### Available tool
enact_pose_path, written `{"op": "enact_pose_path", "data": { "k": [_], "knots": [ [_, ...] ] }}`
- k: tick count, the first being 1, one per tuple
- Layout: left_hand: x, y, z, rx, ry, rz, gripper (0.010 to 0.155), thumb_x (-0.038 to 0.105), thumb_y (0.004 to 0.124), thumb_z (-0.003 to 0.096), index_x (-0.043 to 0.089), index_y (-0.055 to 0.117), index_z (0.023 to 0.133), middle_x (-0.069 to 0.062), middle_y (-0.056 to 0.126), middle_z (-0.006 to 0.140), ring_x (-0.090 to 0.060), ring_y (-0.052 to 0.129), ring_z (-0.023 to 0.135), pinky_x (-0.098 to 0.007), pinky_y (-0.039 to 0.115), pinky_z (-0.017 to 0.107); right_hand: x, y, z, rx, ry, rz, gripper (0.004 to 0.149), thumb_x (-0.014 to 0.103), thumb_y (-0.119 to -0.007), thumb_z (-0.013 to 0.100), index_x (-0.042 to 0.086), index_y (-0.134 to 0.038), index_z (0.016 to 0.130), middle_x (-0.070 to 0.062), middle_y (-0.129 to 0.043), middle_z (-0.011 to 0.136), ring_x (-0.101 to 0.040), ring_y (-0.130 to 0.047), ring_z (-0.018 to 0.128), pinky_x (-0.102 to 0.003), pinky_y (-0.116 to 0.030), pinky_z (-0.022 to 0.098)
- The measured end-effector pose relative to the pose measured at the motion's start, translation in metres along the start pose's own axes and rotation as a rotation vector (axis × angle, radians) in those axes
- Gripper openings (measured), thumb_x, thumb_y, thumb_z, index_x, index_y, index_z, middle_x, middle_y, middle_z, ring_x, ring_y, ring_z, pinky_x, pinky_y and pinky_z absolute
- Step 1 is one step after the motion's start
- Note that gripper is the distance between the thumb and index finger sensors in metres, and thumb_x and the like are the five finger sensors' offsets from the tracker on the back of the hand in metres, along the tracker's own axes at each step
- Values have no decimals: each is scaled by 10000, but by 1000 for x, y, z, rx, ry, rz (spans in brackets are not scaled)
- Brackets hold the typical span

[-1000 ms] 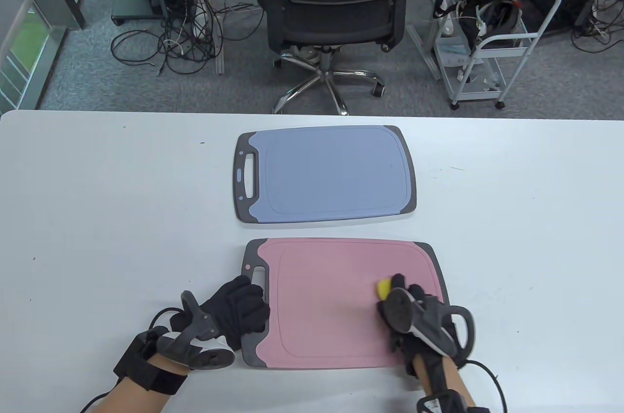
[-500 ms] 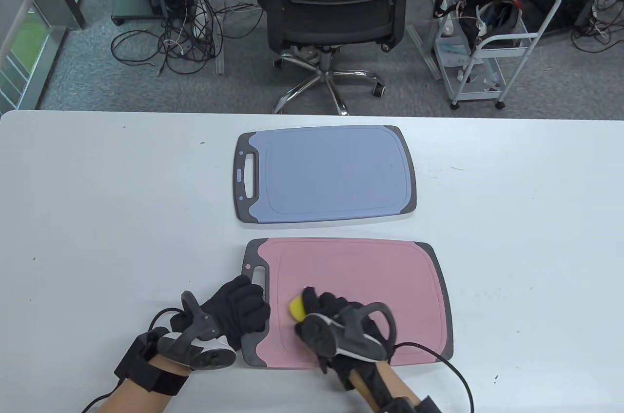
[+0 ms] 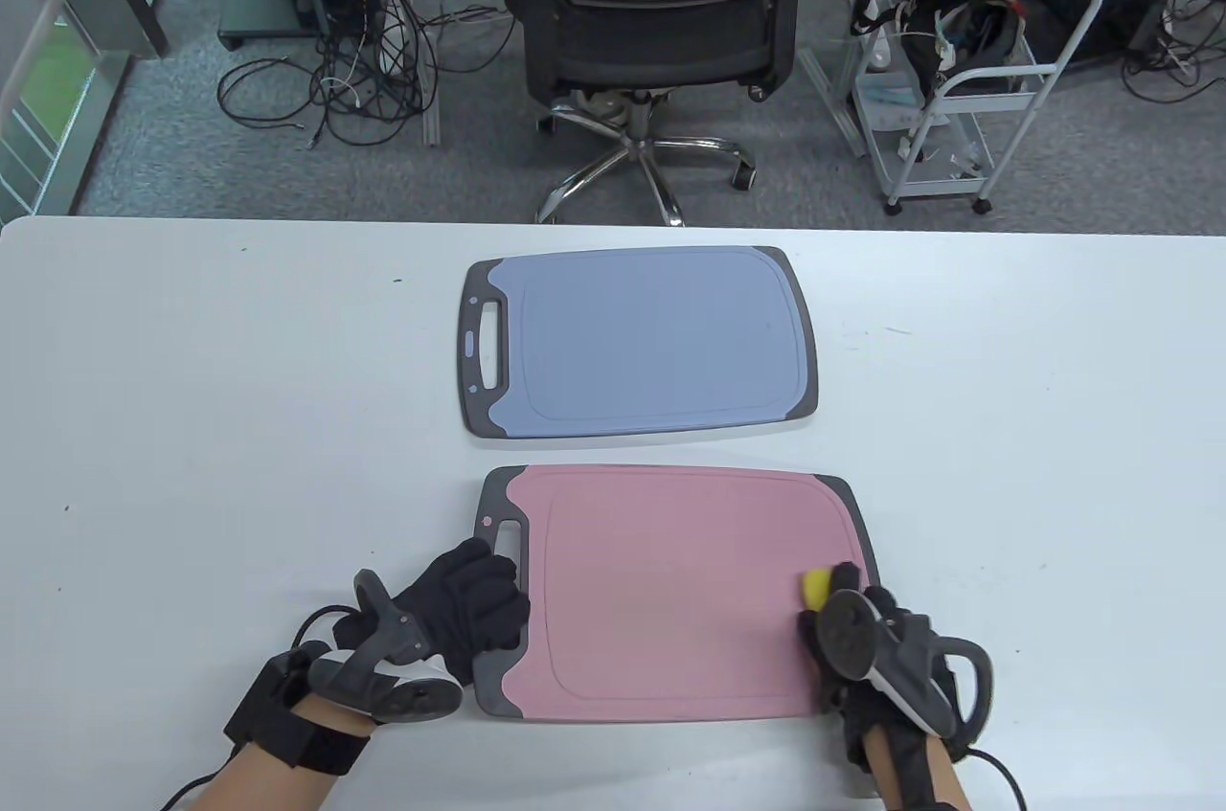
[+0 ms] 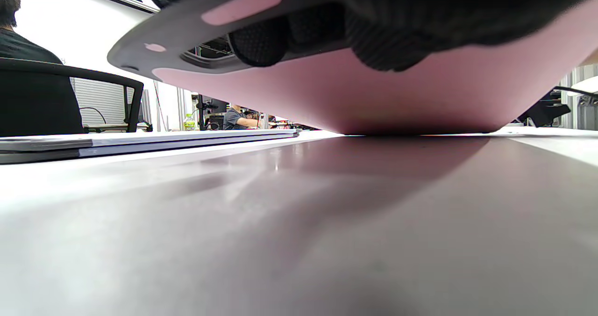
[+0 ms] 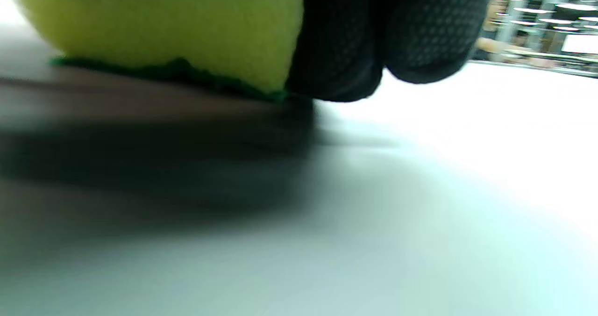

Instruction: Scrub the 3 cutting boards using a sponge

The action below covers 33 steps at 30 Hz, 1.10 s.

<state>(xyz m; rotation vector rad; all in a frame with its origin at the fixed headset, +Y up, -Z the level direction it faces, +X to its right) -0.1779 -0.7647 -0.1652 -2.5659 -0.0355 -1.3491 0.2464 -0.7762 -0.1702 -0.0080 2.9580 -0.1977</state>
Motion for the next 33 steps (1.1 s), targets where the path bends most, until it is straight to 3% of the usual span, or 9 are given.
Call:
{"op": "enact_pose_path", "data": {
  "k": [4,7,10,14,18,26,28,31,33],
  "knots": [
    [-1,0,0,2,-2,-8,458,438,841,566,273,625,935,45,760,924,-246,781,977,-567,608,765,27,5,-1,-31,103,14,706,537,-712,490,88,-635,1029,-147,-811,785,-213,-907,504,-439,-795,442],
    [0,0,0,2,-2,-3,454,437,841,567,275,627,933,46,762,923,-245,783,978,-565,610,766,108,14,-17,-70,377,58,708,544,-714,486,97,-638,1029,-147,-806,779,-204,-903,501,-437,-795,443],
    [3,-1,-1,22,16,13,450,436,850,569,273,638,930,45,773,916,-245,797,969,-566,625,760,204,28,-54,-94,689,-5,711,557,-694,487,114,-617,1038,-131,-797,790,-190,-898,515,-428,-796,458],
    [4,-1,-2,24,20,20,441,439,850,569,274,642,921,47,776,912,-242,804,964,-565,634,757,250,35,-77,-116,858,-21,714,561,-693,484,114,-623,1038,-124,-804,790,-188,-904,517,-428,-801,460],
    [1,0,-1,16,8,-3,449,436,853,568,277,637,928,50,773,915,-241,796,971,-563,622,761,219,31,-60,-106,749,6,706,572,-692,477,162,-614,1046,-104,-798,808,-190,-901,526,-428,-797,461],
    [-2,2,1,-7,-12,-16,454,417,860,572,278,625,934,49,759,926,-246,769,989,-566,599,768,24,1,-6,-61,75,2,701,553,-696,482,136,-626,1041,-126,-802,800,-211,-901,514,-442,-792,448],
    [-2,2,1,-2,-14,-22,453,417,858,572,279,624,934,49,759,925,-245,768,989,-567,597,768,-1,-2,-2,-24,-16,-8,704,552,-683,490,124,-611,1044,-127,-796,805,-211,-899,520,-440,-787,453],
    [-2,2,1,1,-14,-26,449,420,853,572,278,627,932,47,760,923,-248,769,987,-568,597,767,16,0,-2,-78,20,21,700,517,-719,487,73,-647,1023,-168,-810,779,-231,-904,499,-457,-787,439],
    [-2,2,1,0,-13,-26,450,424,853,570,278,628,932,48,763,921,-246,772,985,-569,598,767,53,5,-4,-91,189,-6,701,536,-698,490,87,-637,1024,-150,-806,778,-205,-905,496,-435,-798,436]
  ]
}}
Point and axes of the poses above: the tracker on the back of each hand, its own x axis roughly to the thumb side, its own z axis roughly from the wrist to the fingertips, y = z × x, the point moved 1 cm from there along z, roughly from the wrist to the fingertips
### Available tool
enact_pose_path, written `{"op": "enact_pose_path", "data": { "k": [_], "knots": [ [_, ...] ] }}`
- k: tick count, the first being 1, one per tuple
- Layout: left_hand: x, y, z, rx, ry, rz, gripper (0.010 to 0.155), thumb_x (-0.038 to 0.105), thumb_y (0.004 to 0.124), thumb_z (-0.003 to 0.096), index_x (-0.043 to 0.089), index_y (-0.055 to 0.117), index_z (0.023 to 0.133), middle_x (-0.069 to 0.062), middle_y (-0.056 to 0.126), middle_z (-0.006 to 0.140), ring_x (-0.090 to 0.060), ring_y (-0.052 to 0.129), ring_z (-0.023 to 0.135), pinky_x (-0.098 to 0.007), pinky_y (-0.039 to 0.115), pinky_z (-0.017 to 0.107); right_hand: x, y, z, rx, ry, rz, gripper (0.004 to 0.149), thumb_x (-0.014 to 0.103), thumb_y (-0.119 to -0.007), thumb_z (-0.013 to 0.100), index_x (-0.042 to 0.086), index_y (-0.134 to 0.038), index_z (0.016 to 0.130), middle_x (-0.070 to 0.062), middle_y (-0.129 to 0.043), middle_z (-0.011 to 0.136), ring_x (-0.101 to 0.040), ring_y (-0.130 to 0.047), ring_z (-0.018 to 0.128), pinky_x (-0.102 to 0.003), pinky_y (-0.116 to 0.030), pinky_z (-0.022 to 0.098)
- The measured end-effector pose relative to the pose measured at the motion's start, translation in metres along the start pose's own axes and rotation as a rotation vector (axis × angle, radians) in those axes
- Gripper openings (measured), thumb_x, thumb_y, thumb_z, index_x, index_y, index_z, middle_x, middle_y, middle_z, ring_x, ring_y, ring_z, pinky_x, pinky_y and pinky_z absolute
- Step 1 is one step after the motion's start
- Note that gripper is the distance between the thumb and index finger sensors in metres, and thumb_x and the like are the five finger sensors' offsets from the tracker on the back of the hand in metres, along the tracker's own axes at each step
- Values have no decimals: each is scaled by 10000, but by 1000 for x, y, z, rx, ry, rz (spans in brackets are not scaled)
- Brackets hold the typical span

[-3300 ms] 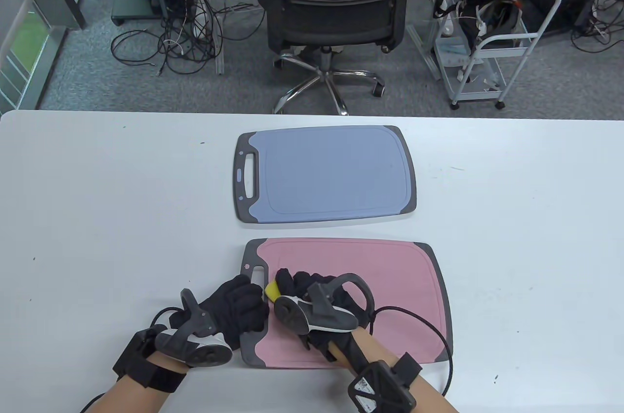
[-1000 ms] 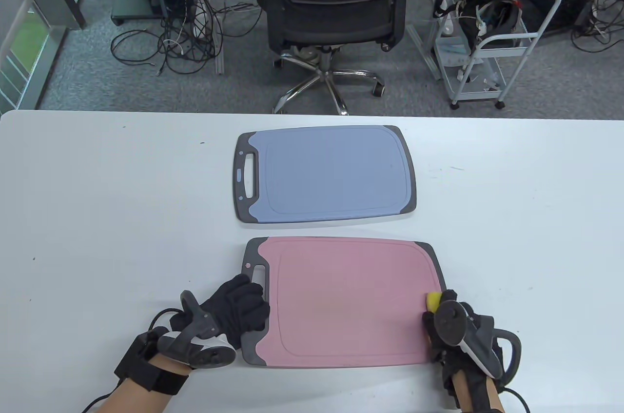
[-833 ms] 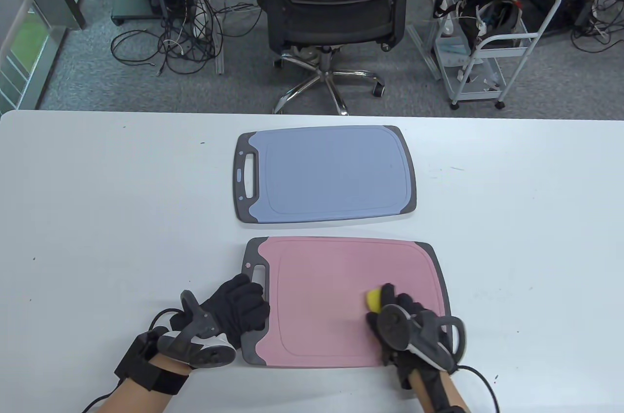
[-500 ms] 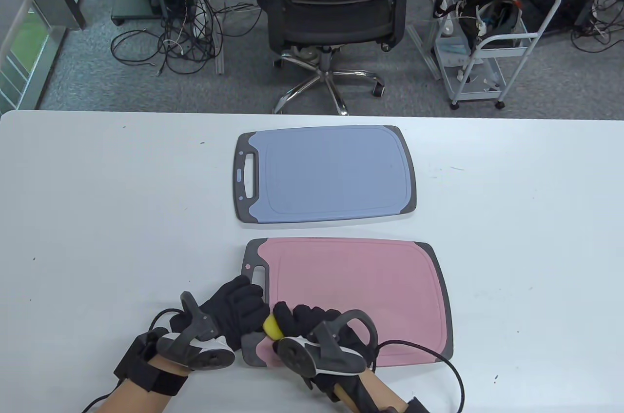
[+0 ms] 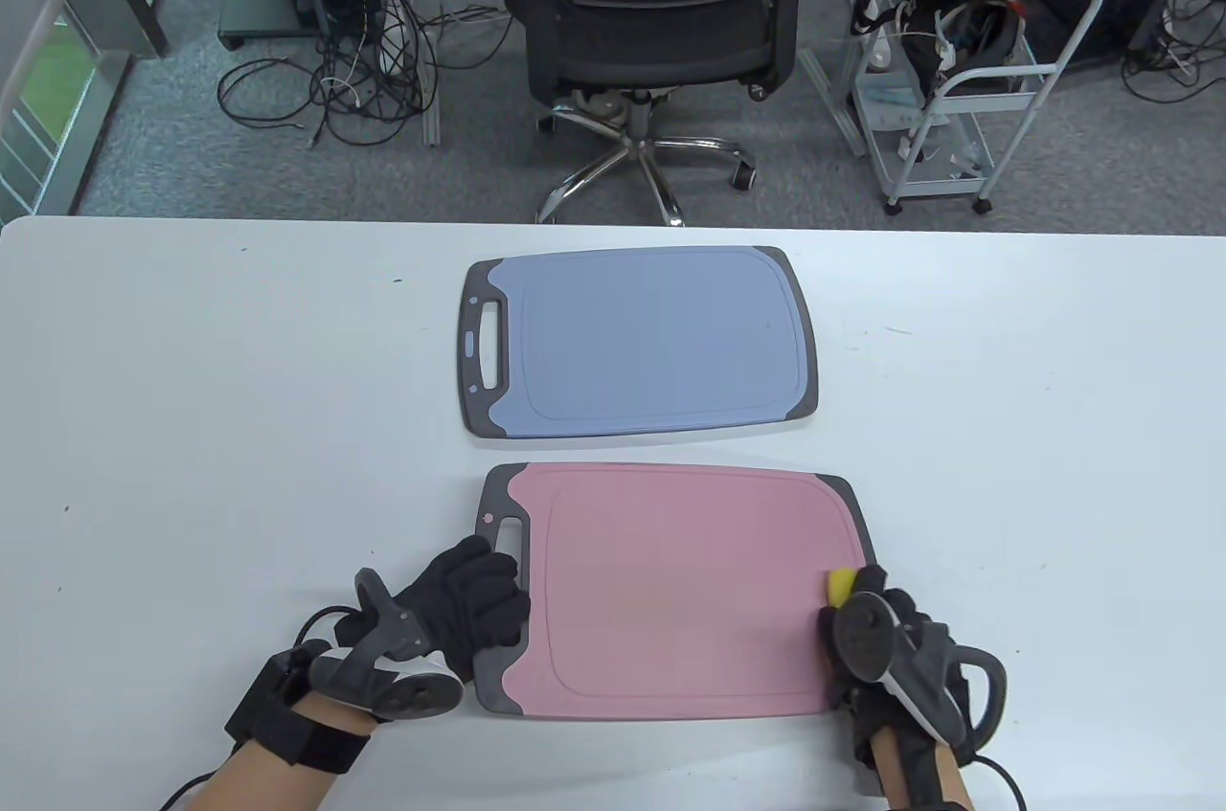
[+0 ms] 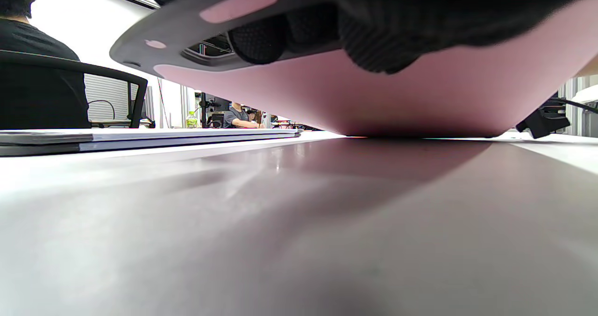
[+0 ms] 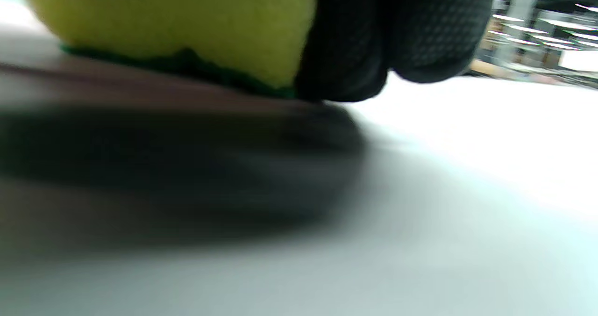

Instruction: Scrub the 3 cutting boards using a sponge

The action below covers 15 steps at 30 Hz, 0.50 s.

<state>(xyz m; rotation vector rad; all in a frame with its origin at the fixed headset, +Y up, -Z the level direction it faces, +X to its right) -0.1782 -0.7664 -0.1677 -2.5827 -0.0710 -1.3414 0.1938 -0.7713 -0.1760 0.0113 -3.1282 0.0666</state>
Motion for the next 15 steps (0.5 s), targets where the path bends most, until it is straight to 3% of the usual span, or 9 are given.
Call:
{"op": "enact_pose_path", "data": {
  "k": [3,6,8,12,15],
  "knots": [
    [0,0,0,-1,3,0,449,426,853,570,278,631,931,48,765,919,-245,777,982,-568,601,767,93,14,-4,4,313,81,707,545,-708,483,109,-629,1033,-142,-795,789,-205,-893,508,-439,-786,453],
    [0,0,0,0,5,2,450,429,856,568,279,634,930,49,769,917,-243,781,980,-568,606,765,176,28,-23,-16,591,17,712,564,-687,482,134,-605,1043,-119,-784,803,-187,-890,525,-427,-791,467],
    [0,0,0,2,6,3,448,430,858,567,276,640,927,49,772,915,-243,784,978,-566,609,764,204,32,-33,-57,693,-10,712,570,-678,482,141,-601,1045,-110,-787,805,-179,-893,528,-421,-795,471],
    [0,-1,0,4,7,4,452,434,859,565,279,638,928,49,773,915,-241,785,978,-565,610,764,184,29,-28,-36,639,14,706,576,-674,479,181,-584,1057,-90,-771,833,-184,-883,549,-429,-786,479],
    [0,0,0,2,6,3,453,434,858,566,280,636,929,49,772,916,-241,785,978,-563,609,765,120,19,-17,13,417,-8,703,573,-672,480,191,-572,1061,-91,-763,841,-195,-880,556,-435,-780,485]
  ]
}}
Point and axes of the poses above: the tracker on the back of each hand, its own x axis roughly to the thumb side, its own z axis roughly from the wrist to the fingertips, y = z × x, the point moved 1 cm from there along z, roughly from the wrist to the fingertips
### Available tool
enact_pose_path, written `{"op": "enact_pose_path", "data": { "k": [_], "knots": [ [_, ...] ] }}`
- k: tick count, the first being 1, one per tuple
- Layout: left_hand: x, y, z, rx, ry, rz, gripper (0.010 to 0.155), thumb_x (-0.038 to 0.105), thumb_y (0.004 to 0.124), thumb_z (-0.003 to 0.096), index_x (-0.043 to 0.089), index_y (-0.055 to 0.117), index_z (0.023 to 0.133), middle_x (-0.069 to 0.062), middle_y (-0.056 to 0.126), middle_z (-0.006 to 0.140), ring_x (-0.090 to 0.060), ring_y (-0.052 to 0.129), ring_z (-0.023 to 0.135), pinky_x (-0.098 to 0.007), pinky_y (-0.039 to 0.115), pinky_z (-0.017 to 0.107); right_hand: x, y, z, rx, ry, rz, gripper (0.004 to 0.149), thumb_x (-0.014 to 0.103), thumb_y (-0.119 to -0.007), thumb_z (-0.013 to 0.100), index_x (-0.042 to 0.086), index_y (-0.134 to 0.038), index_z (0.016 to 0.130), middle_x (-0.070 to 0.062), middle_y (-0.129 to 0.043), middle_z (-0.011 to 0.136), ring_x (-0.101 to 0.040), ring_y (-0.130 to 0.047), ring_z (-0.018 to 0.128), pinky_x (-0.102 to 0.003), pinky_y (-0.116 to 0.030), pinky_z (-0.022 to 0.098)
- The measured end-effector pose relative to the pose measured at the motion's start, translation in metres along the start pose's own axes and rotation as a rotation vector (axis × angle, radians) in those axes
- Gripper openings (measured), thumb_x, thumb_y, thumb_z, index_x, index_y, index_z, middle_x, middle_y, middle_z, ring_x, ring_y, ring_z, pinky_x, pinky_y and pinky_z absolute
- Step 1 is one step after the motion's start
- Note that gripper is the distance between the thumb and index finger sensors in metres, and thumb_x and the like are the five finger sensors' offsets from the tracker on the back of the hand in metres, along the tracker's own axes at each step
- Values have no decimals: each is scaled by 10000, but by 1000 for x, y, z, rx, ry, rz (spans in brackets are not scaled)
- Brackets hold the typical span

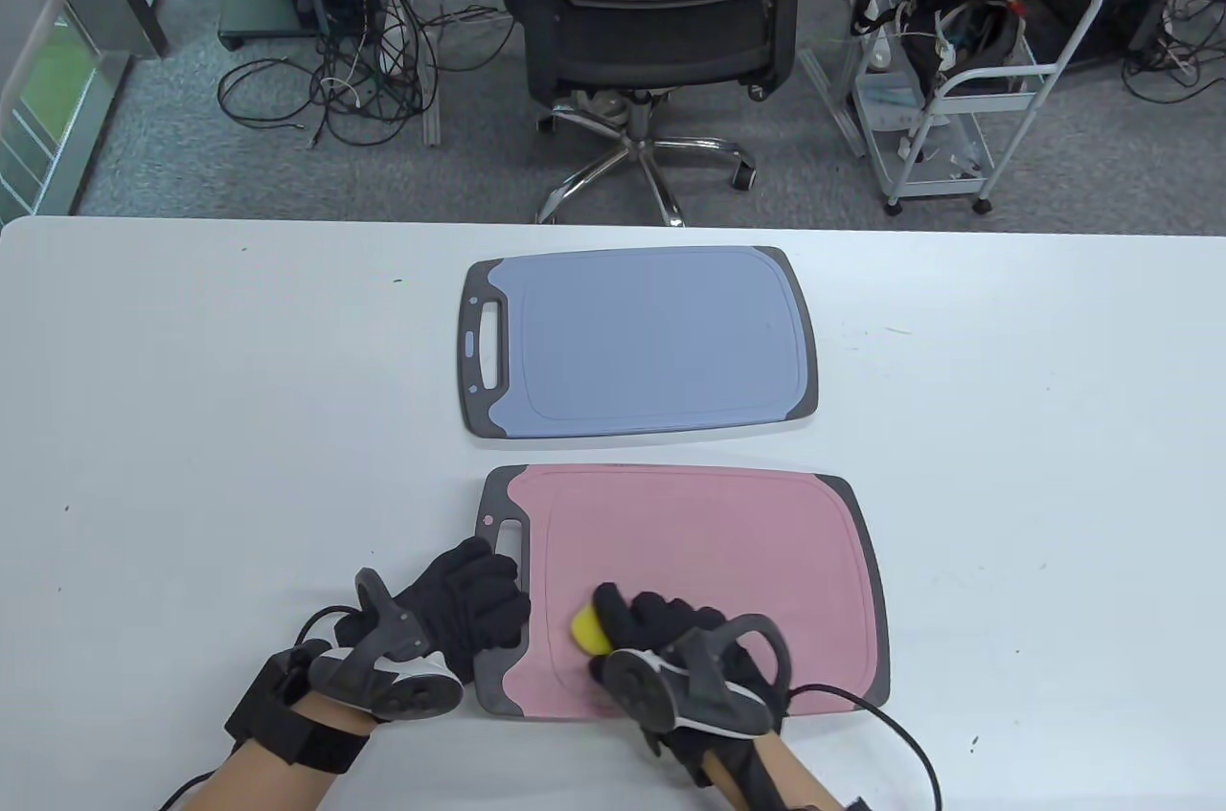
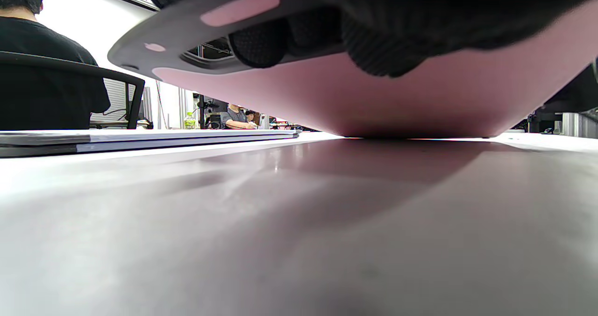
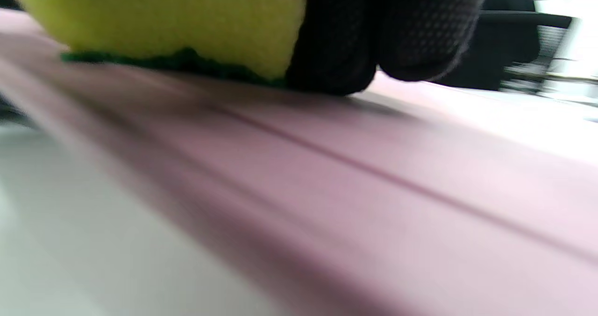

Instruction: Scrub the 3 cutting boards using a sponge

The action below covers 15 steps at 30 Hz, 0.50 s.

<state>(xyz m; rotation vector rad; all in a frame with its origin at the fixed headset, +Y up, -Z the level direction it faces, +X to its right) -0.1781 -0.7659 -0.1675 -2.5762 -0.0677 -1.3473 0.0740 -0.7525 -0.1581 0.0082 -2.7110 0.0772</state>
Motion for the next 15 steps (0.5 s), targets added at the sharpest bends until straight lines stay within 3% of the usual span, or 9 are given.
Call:
{"op": "enact_pose_path", "data": {
  "k": [5,6,8,11,15],
  "knots": [
    [0,0,0,-2,0,-1,453,432,853,568,276,632,931,47,767,917,-245,779,980,-565,601,766,-131,-24,-59,38,-487,42,704,548,-696,481,151,-596,1054,-125,-777,825,-222,-889,539,-454,-778,467],
    [0,0,0,-3,-2,-4,451,430,852,570,277,630,931,47,764,919,-246,775,981,-568,599,765,-152,-27,-70,60,-577,39,705,545,-694,483,137,-601,1050,-127,-784,818,-225,-893,534,-455,-780,463],
    [1,0,0,-1,-1,-5,451,430,848,571,275,628,932,46,763,919,-248,774,981,-568,597,767,-167,-28,-78,87,-624,59,706,540,-698,489,122,-600,1049,-136,-793,818,-229,-899,532,-452,-783,459],
    [0,0,0,-1,-4,-5,451,427,846,569,275,627,932,45,761,920,-248,771,983,-572,594,767,-141,-24,-61,36,-552,30,705,514,-719,485,73,-630,1027,-165,-802,787,-233,-904,509,-457,-786,448],
    [1,0,0,0,-2,-4,450,428,849,567,275,631,931,45,765,918,-249,774,981,-572,598,765,-42,-6,-12,2,-140,90,710,543,-707,484,104,-620,1034,-143,-792,790,-204,-897,511,-436,-791,451]
  ]
}}
Point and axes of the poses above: the tracker on the back of each hand, its own x axis roughly to the thumb side, its own z axis roughly from the wrist to the fingertips, y = z × x, the point moved 1 cm from there along z, roughly from the wrist to the fingertips
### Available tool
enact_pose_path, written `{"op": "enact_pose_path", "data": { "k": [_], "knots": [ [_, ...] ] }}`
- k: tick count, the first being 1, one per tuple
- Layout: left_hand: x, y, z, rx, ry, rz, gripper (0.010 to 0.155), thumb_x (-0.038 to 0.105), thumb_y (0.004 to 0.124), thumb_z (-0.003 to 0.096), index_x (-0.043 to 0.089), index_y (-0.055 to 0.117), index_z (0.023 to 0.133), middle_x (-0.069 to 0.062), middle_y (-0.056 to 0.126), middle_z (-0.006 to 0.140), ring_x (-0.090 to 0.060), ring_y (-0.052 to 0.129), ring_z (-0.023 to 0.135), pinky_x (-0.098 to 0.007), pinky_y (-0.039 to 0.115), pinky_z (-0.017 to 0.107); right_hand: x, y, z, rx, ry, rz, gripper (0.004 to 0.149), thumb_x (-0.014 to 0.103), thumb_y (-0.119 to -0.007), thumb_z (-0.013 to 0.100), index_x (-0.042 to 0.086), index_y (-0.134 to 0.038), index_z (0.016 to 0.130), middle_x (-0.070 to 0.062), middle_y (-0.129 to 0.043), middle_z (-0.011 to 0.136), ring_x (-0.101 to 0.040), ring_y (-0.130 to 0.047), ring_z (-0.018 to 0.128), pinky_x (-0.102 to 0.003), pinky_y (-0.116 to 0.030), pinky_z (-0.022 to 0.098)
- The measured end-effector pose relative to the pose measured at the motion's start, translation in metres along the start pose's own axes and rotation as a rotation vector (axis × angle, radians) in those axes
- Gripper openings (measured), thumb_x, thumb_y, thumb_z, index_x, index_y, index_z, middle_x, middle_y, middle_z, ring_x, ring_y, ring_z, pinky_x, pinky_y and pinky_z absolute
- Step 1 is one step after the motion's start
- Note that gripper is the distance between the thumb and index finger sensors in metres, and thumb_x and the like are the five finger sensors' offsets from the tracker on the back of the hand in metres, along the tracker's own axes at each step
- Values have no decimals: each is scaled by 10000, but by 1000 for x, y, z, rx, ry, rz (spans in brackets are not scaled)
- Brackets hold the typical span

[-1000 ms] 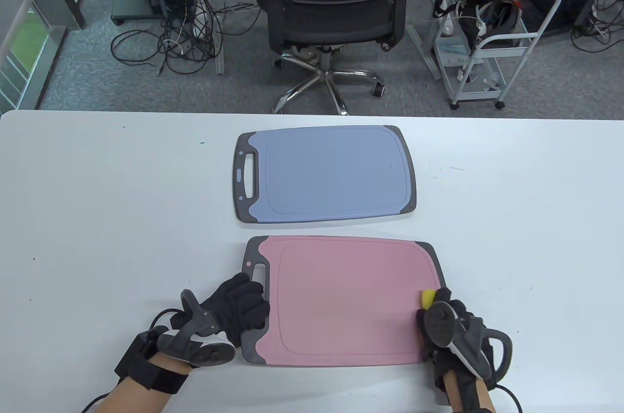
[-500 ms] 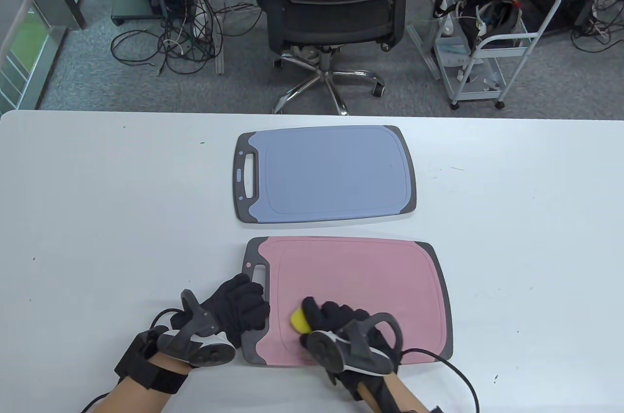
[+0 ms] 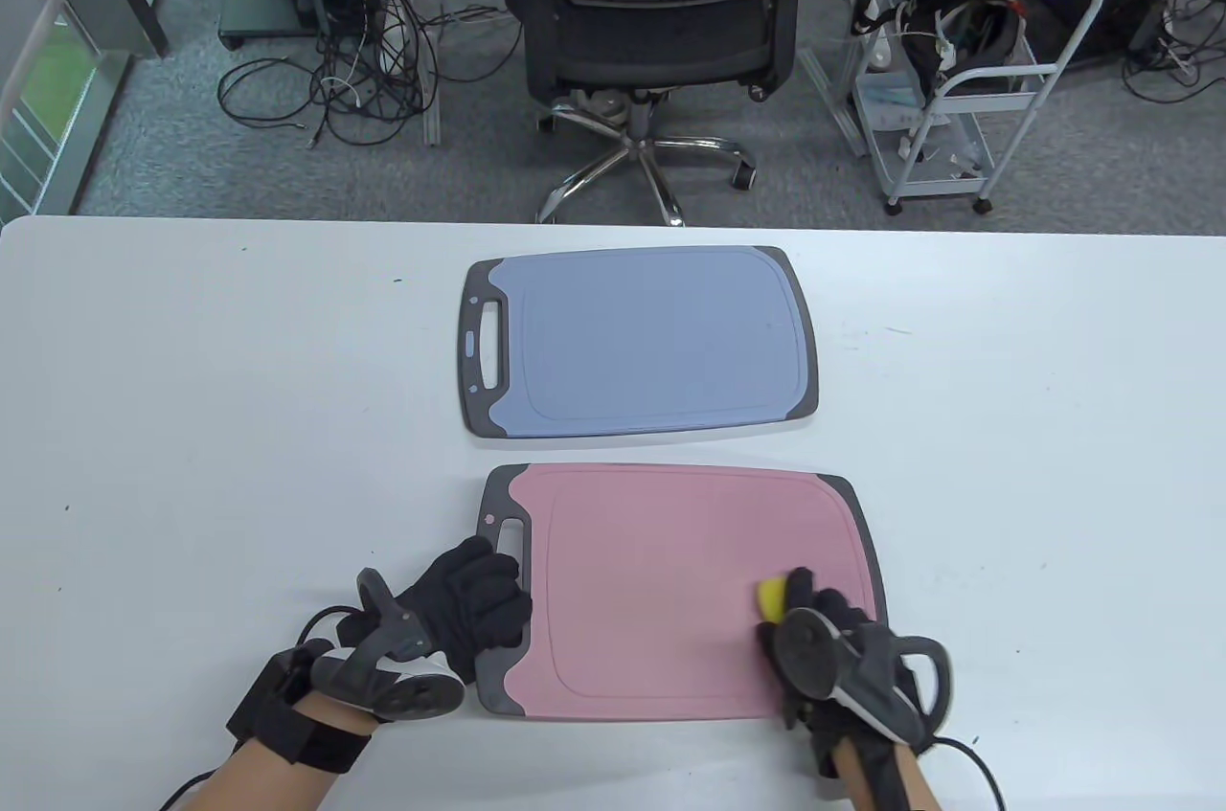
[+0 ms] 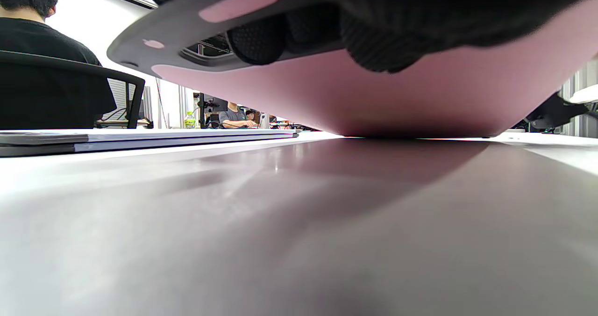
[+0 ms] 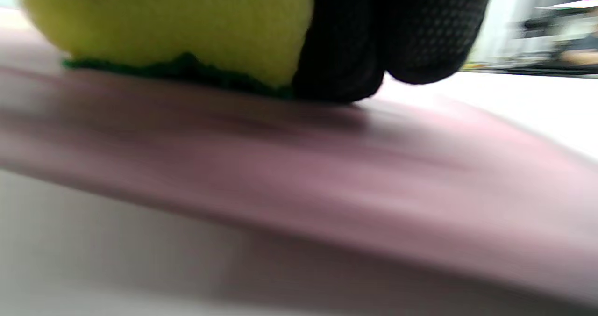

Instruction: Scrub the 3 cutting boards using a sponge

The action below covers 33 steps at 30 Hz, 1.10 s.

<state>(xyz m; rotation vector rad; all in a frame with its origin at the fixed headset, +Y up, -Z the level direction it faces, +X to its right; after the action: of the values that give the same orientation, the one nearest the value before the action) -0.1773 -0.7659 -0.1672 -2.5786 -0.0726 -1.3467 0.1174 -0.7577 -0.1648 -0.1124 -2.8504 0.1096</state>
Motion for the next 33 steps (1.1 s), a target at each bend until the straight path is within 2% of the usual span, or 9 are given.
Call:
{"op": "enact_pose_path", "data": {
  "k": [1,4,7,10,19,22,25,31,33],
  "knots": [
    [0,0,0,0,0,1,449,427,849,569,275,631,931,46,767,917,-249,776,980,-572,600,765,47,3,6,0,127,24,711,545,-710,482,112,-617,1038,-140,-788,795,-207,-889,516,-440,-783,460],
    [0,0,0,0,1,2,449,426,850,568,274,634,930,44,768,916,-249,778,979,-572,600,765,123,7,10,-36,365,-79,709,565,-683,485,139,-601,1045,-111,-781,806,-180,-890,525,-419,-791,470],
    [0,0,0,4,-8,3,446,421,854,565,252,645,920,44,772,915,-250,780,980,-570,605,763,146,8,10,-97,402,-159,725,567,-670,477,70,-630,1004,-99,-814,773,-161,-914,500,-406,-817,450],
    [1,-1,0,8,0,3,448,430,853,564,277,638,926,46,773,913,-246,784,976,-568,605,763,110,4,8,-81,339,-37,707,575,-688,474,162,-617,1043,-93,-792,808,-168,-887,523,-418,-794,464],
    [0,0,1,-10,-7,1,451,427,843,570,275,623,933,46,760,921,-249,768,984,-569,592,767,-121,-12,-41,10,-452,-27,708,559,-706,475,149,-615,1046,-112,-795,810,-210,-898,524,-444,-789,456],
    [0,1,2,-19,-7,1,454,429,836,572,273,616,937,43,754,924,-250,762,987,-569,587,769,-140,-13,-45,36,-546,31,705,536,-721,490,101,-621,1036,-142,-806,799,-226,-903,514,-451,-785,447],
    [0,1,2,-20,-9,1,455,430,836,570,273,617,937,45,754,925,-251,761,988,-571,587,769,-94,-8,-22,-18,-338,-85,706,542,-715,485,86,-648,1020,-136,-820,775,-204,-912,497,-434,-801,438],
    [0,1,2,-22,-8,5,453,428,843,569,273,625,934,44,762,921,-251,769,985,-570,595,767,96,4,13,-41,302,-55,713,565,-699,477,130,-617,1036,-115,-790,794,-186,-889,518,-427,-789,467],
    [0,1,2,-21,-8,6,452,430,844,566,268,633,931,45,762,922,-250,771,985,-569,595,767,132,5,12,-77,436,-106,714,576,-685,477,139,-614,1037,-101,-794,794,-169,-896,519,-414,-801,466]
  ]
}}
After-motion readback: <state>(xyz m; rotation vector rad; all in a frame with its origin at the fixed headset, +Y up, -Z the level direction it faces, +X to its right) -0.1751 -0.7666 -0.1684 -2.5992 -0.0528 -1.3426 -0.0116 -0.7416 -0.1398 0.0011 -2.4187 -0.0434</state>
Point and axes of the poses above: the tracker on the back of each hand, its own x axis roughly to the thumb side, its own z axis roughly from the wrist to the fingertips, y = z × x, the point moved 1 cm from there along z, roughly from the wrist to the fingertips
